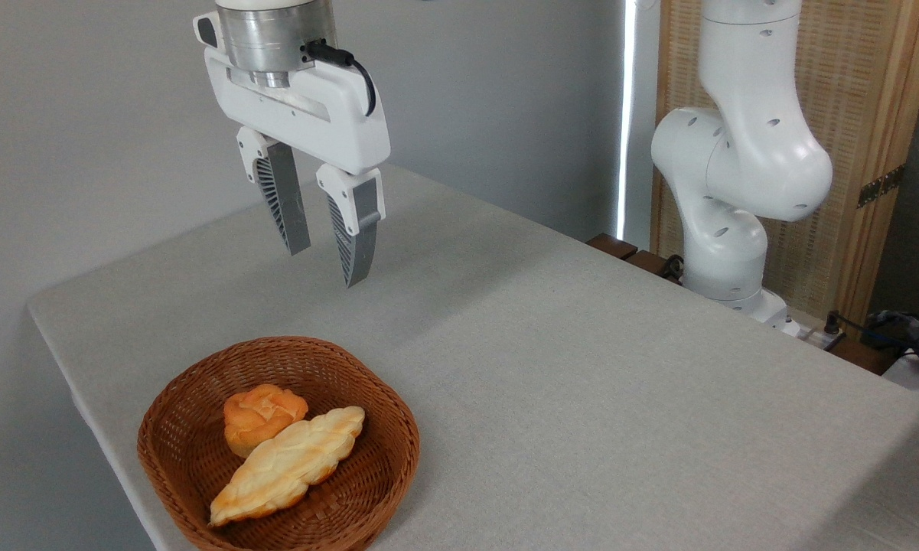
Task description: Put bread into the basket
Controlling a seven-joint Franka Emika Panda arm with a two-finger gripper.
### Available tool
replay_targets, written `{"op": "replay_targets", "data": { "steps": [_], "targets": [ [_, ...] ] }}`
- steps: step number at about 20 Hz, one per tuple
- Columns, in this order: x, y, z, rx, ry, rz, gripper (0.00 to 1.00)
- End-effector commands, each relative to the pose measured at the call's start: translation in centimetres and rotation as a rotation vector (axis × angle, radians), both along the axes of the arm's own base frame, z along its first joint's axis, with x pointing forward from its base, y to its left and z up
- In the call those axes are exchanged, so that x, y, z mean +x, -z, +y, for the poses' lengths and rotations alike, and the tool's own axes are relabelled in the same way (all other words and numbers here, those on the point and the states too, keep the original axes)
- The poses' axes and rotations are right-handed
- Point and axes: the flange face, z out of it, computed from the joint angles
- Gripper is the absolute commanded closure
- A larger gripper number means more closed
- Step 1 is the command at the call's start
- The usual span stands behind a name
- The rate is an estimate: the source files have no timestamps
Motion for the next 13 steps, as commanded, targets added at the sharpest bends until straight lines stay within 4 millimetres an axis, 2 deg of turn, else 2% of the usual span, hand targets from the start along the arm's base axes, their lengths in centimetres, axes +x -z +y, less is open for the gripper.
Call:
{"op": "replay_targets", "data": {
  "steps": [1, 4, 13],
  "targets": [
    [-0.3, -1.4, -0.4, 0.073, 0.01, 0.001, 0.0],
    [-0.2, -2.4, 0.0, 0.084, 0.005, -0.014, 0.0],
    [-0.2, -2.3, 0.3, 0.088, 0.005, -0.013, 0.0]
  ]
}}
